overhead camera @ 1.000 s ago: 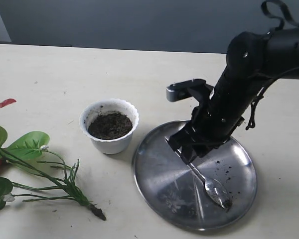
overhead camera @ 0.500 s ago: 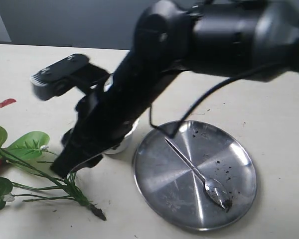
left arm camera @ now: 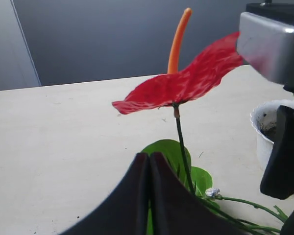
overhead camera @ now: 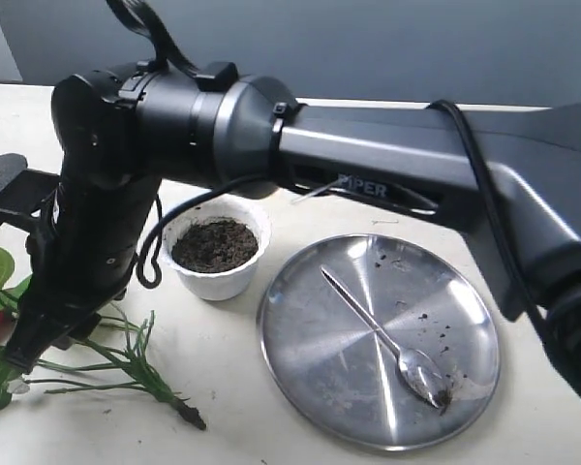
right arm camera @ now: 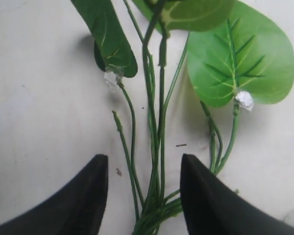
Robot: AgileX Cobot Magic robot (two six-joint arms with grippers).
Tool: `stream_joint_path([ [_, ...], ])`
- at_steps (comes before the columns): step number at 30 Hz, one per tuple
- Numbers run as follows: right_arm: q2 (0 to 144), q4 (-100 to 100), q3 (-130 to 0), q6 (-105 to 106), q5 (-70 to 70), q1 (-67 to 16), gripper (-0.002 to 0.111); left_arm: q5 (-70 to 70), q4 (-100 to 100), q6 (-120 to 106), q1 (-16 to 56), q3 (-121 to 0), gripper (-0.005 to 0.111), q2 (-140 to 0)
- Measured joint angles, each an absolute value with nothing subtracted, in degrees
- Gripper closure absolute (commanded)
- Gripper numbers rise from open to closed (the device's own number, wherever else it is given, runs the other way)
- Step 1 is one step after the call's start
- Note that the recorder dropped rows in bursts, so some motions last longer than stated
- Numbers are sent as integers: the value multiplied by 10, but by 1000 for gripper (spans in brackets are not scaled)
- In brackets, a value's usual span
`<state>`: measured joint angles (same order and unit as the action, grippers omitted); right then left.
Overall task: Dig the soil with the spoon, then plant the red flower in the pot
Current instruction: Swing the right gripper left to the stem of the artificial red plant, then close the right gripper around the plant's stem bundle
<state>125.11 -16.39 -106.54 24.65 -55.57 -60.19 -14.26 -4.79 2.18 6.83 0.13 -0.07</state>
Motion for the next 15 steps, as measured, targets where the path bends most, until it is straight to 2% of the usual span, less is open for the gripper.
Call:
stream_joint_path([
  [15, 1300, -163, -1068, 244, -525, -605, 63, -143, -48, 22, 68, 1, 106, -1],
])
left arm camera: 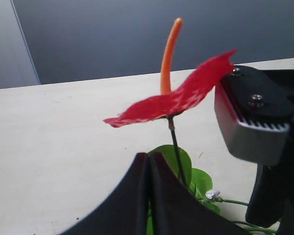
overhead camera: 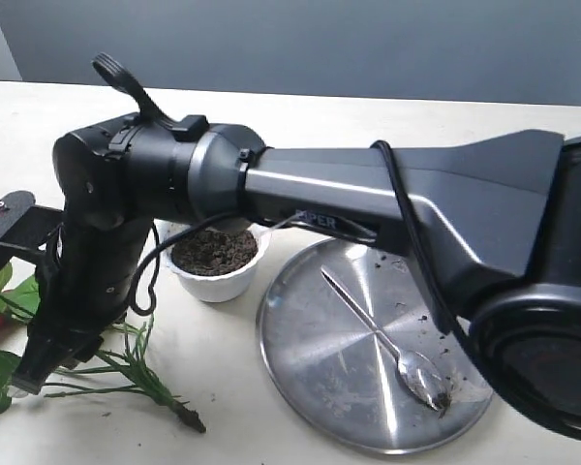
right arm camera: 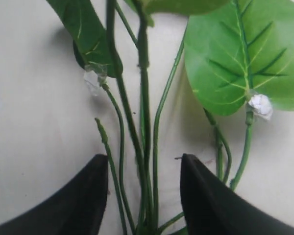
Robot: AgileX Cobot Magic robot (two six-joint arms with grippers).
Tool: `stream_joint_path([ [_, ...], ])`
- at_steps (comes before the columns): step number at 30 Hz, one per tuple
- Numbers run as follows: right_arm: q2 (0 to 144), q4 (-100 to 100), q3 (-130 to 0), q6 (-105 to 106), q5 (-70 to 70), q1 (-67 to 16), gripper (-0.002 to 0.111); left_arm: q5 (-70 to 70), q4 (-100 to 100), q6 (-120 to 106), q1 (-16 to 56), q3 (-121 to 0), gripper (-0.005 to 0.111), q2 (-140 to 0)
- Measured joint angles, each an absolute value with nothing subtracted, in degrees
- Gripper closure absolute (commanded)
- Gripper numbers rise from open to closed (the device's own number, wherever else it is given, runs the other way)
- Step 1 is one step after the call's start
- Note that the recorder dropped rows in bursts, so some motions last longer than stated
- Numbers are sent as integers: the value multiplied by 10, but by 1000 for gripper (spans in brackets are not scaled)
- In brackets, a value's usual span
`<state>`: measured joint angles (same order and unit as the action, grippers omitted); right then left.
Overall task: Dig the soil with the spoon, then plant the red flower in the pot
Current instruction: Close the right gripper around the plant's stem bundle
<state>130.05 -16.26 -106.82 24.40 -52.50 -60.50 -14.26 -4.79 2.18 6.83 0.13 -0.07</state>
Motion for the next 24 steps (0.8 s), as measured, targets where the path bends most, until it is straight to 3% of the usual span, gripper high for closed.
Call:
stream_joint_path([
  [12, 1338, -162, -1068, 244, -471, -605, 64, -143, -48, 22, 68, 1, 106, -1],
  [15, 1352, -153, -1068, 244, -467, -605, 81, -143, -48, 22, 68, 1, 106, -1],
  [17, 1355, -152, -1068, 244, -458, -605, 103, -143, -48, 22, 68, 1, 106, -1],
  [18, 1355, -151, -1068, 244, -452, -605, 108, -143, -48, 22, 68, 1, 106, -1],
  [24, 1351, -151, -1072, 244, -436, -605, 108, -143, -48, 22, 68, 1, 106, -1],
])
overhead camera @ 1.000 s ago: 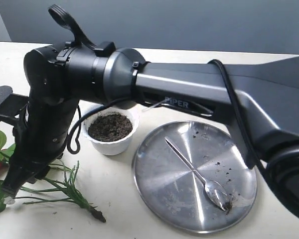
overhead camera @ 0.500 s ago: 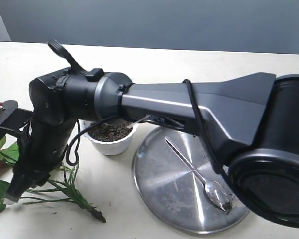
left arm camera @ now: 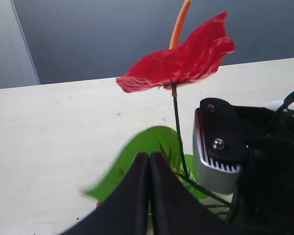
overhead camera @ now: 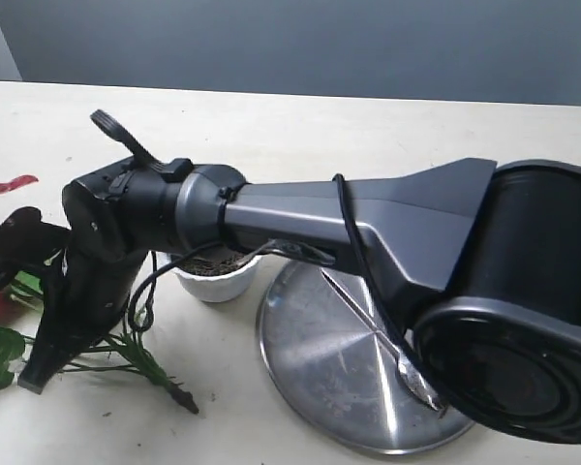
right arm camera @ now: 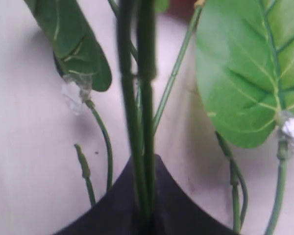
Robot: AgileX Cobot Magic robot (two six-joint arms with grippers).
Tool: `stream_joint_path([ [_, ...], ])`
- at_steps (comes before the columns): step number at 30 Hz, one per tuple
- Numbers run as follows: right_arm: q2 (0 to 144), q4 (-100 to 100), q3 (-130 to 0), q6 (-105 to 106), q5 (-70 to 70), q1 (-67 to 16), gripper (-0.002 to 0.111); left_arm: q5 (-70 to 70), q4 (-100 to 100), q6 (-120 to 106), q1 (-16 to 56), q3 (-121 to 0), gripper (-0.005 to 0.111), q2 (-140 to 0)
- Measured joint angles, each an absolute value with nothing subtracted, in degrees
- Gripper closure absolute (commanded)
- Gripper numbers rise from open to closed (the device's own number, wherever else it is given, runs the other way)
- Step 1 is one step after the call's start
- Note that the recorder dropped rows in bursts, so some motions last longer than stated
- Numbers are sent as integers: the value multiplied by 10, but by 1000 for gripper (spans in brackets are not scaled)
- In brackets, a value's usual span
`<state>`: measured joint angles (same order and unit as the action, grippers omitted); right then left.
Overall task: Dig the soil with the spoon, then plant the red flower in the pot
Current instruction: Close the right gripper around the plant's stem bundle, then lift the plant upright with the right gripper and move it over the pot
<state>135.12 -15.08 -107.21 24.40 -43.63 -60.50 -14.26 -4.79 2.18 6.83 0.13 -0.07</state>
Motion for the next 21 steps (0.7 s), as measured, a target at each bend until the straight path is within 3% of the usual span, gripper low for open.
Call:
stream_joint_path([
  [7, 1305, -226, -1073, 244, -355, -583, 108, -143, -48, 22, 68, 1, 106, -1],
  [15, 1213, -292, -1062, 244, -254, -500, 108, -143, -48, 22, 68, 1, 106, -1],
  [21, 1108, -303, -919, 249, -133, -432, 108, -143, -48, 22, 68, 1, 106, -1],
])
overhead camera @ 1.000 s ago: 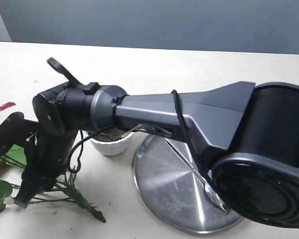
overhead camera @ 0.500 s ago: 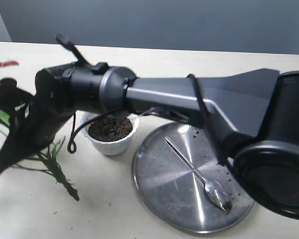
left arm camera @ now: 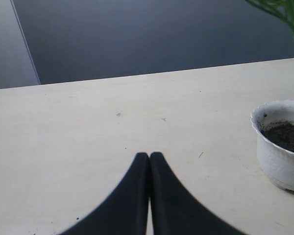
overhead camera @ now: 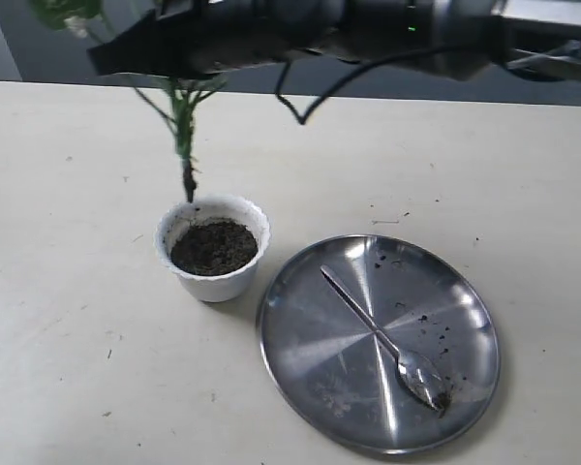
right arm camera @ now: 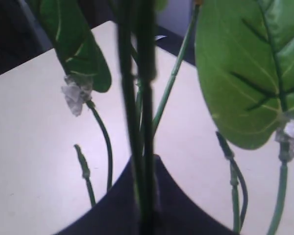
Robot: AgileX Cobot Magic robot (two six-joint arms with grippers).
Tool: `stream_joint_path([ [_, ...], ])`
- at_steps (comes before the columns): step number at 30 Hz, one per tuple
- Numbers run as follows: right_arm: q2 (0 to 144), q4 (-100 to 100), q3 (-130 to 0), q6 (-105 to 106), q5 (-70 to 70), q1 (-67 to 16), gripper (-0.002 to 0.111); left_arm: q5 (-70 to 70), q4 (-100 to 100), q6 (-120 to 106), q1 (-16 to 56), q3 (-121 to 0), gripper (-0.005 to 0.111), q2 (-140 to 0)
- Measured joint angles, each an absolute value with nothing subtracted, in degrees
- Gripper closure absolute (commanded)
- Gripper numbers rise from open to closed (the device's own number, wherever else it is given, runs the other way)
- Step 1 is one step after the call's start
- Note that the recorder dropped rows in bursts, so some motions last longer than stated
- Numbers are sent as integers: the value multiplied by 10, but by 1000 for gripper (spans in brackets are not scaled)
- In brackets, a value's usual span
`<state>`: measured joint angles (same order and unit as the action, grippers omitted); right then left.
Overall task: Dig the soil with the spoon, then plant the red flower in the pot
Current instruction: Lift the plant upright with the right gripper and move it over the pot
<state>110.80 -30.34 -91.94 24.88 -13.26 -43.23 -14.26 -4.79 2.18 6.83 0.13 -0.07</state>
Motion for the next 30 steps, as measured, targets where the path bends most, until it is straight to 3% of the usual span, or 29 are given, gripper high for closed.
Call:
stream_joint_path([
  [6, 1008, -285, -685, 223, 160, -423, 109, -143, -48, 22, 68, 1, 106, -1],
  [13, 1008, -39, -551, -28, 438, -420, 109, -143, -48, 22, 68, 1, 106, -1],
  [17, 1057, 67, -544, -66, 489, -421, 109, -143, -48, 22, 68, 1, 106, -1],
  [30, 1142, 118, -541, 6, 553, -421, 109, -143, -48, 22, 68, 1, 106, -1],
])
